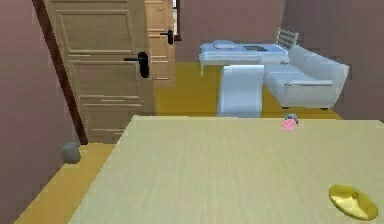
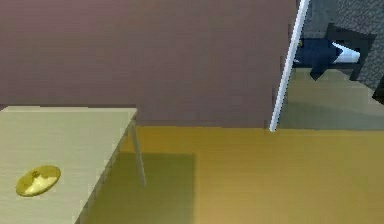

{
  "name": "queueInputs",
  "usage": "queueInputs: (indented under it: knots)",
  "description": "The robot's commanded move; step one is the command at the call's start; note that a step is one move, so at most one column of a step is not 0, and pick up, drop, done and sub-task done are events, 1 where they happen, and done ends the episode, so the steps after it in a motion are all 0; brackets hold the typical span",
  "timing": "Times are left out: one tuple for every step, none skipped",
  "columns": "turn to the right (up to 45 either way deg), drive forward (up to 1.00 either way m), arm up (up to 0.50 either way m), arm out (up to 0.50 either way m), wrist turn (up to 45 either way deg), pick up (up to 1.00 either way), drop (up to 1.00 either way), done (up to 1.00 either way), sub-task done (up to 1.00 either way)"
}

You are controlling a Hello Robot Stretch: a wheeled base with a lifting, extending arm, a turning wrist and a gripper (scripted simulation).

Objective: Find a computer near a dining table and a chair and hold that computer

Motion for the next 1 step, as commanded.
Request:
queueInputs:
  knots:
    - [0.0, 0.1, 0.0, 0.0, 0.0, 0.0, 0.0, 0.0, 0.0]
